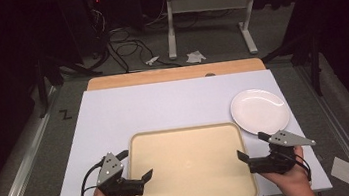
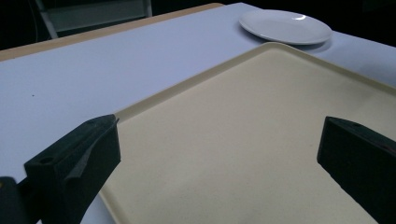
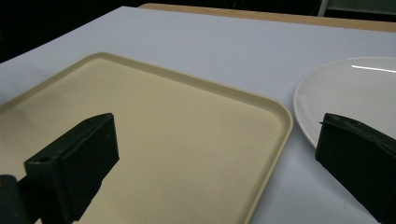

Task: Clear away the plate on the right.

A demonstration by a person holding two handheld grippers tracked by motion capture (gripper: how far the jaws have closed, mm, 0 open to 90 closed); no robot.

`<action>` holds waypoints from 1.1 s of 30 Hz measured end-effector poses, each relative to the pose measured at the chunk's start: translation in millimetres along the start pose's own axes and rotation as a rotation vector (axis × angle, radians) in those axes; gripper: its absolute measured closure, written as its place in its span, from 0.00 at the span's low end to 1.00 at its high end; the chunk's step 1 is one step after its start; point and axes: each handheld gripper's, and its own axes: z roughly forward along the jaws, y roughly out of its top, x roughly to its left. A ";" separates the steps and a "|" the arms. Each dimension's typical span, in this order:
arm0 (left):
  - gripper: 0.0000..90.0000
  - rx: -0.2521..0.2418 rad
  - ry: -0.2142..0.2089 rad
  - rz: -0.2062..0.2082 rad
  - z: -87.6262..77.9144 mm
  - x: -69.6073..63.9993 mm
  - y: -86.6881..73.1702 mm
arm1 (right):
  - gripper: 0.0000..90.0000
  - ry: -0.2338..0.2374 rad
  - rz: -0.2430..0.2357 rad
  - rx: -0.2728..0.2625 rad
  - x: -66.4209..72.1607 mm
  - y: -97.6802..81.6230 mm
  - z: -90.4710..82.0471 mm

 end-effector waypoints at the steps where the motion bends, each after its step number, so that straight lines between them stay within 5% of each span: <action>1: 0.00 -0.003 -0.001 -0.003 -0.3 0.3 0.2 | 0.00 0.000 0.003 -0.003 -1.1 0.0 -0.3; 22: 0.03 -0.038 -0.005 -0.006 -3.7 5.3 -2.1 | 0.00 0.018 -0.002 -0.020 -2.9 -0.4 -1.0; 33: 0.06 -0.085 -0.022 -0.054 -6.2 10.0 -3.8 | 0.00 0.019 0.002 -0.043 -2.8 0.6 -3.5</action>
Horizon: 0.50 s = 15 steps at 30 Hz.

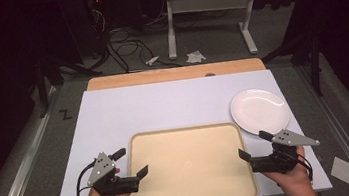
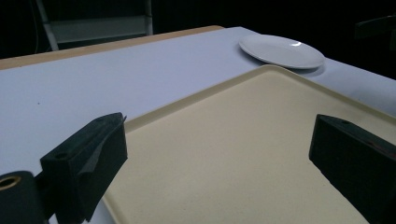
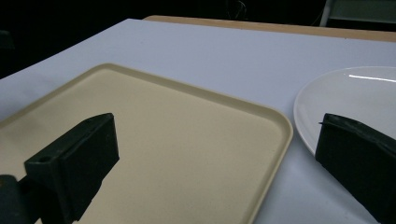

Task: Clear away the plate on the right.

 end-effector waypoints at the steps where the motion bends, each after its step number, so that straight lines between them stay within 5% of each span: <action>1: 0.07 -0.002 -0.002 0.000 -0.4 0.1 0.1 | 0.00 0.001 -0.002 -0.002 0.1 0.1 -0.2; 15: 0.06 0.001 0.023 -0.013 -2.1 2.6 1.2 | 0.00 -0.020 -0.002 -0.033 -2.7 0.3 -3.1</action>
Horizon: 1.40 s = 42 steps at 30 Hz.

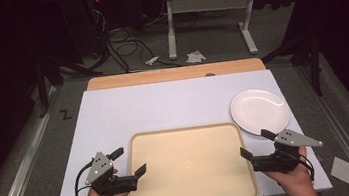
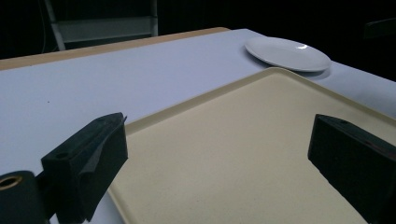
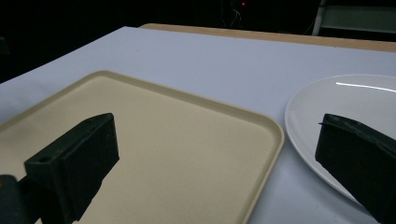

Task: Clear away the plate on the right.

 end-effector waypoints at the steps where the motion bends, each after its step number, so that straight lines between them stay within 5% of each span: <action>1: 0.06 0.000 0.000 0.000 0.0 0.0 0.0 | 0.00 -0.002 0.000 -0.003 -1.1 -0.1 -0.4; 25: 0.05 0.016 0.019 0.020 0.3 0.9 0.4 | 0.00 -0.124 0.117 -0.010 -46.0 -6.7 -17.3; 42: 0.06 0.024 -0.010 0.038 6.9 1.4 -8.7 | 0.00 -0.200 0.229 0.046 -80.7 -22.3 -21.8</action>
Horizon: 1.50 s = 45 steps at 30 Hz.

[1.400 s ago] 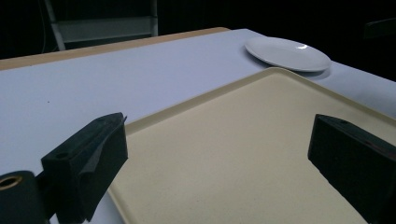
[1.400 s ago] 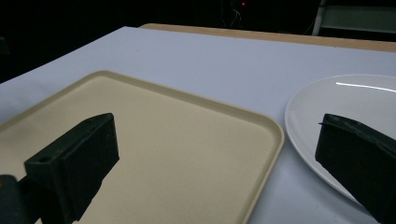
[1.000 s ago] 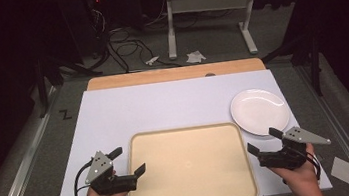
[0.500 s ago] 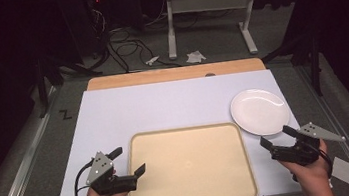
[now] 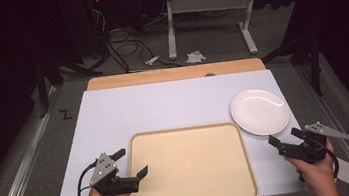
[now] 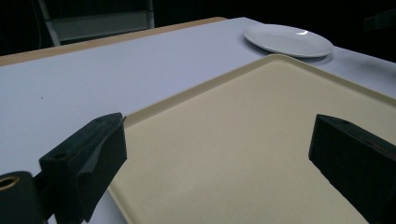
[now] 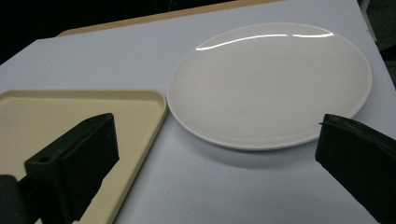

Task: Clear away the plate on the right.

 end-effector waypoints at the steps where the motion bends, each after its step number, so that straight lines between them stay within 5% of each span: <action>1: 0.06 -0.003 0.000 -0.004 0.1 0.6 -0.4 | 0.00 -0.001 0.009 0.004 -1.5 -0.6 0.5; 12: 0.08 -0.031 0.011 -0.024 -2.7 4.8 -1.4 | 0.00 0.026 0.106 0.015 -0.4 4.5 2.0; 25: 0.08 -0.042 0.021 -0.008 -5.2 6.3 -1.1 | 0.00 0.005 0.227 0.074 -9.6 19.5 22.3; 35: 0.08 -0.043 0.018 0.018 -5.5 5.2 -0.6 | 0.00 0.002 0.215 0.074 -6.7 32.9 35.2; 45: 0.08 -0.057 0.010 0.031 -8.0 3.3 -0.1 | 0.01 0.012 0.273 0.049 -10.5 33.3 47.2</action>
